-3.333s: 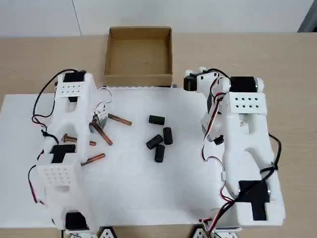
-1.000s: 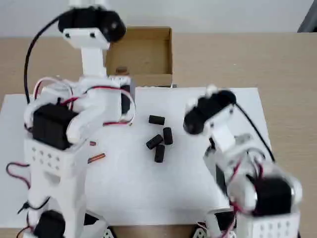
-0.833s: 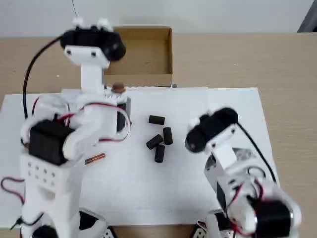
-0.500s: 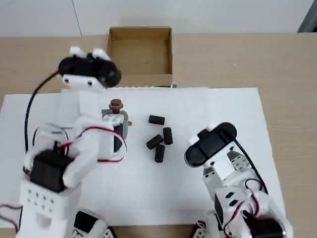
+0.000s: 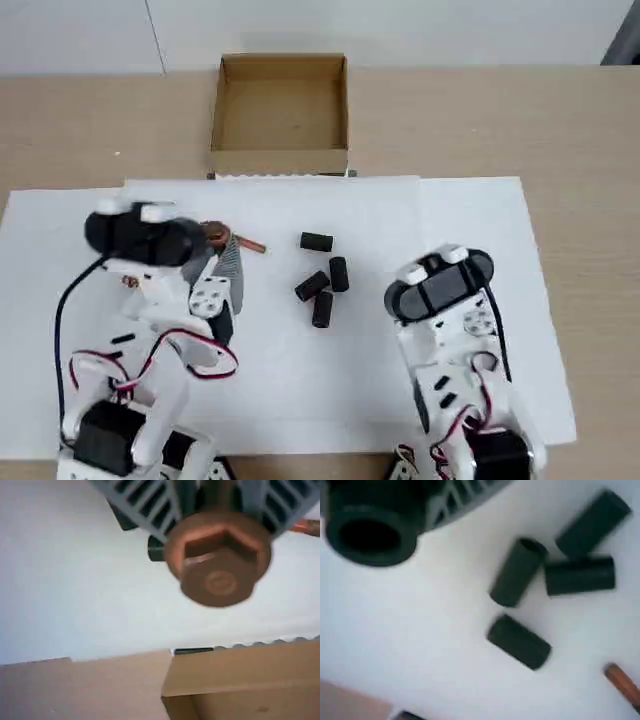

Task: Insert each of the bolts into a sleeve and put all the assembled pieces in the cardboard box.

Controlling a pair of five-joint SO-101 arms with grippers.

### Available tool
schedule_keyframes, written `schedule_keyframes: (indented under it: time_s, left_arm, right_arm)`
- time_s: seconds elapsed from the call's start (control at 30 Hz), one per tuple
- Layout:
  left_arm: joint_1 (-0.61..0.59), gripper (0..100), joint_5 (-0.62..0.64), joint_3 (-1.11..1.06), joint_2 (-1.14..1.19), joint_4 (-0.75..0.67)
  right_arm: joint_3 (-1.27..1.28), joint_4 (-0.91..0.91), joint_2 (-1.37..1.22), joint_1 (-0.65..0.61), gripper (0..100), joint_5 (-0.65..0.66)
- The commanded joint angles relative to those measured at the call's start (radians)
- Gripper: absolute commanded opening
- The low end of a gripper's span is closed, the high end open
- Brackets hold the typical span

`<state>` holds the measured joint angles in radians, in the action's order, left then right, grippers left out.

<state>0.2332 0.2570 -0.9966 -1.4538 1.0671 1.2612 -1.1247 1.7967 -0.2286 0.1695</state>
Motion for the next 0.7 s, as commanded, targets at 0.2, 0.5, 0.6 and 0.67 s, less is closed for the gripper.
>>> schedule_keyframes:
  time_s: [0.2,0.5,0.6,0.67]
  left_arm:
    - [-0.023,0,0.123,-0.157,-0.285,-0.112]
    - [-0.015,0,0.344,-0.248,-0.364,-0.212]
    - [0.031,0,0.368,-0.249,-0.364,-0.218]
    - [0.084,0,0.379,-0.249,-0.364,-0.218]
  right_arm:
    - [0.206,0.266,0.019,-0.331,0.4,-0.038]
    - [0.301,0.420,0.019,-0.501,0.4,-0.035]
    - [0.313,0.433,0.019,-0.541,0.4,-0.034]
    - [0.313,0.435,0.018,-0.568,0.4,-0.034]
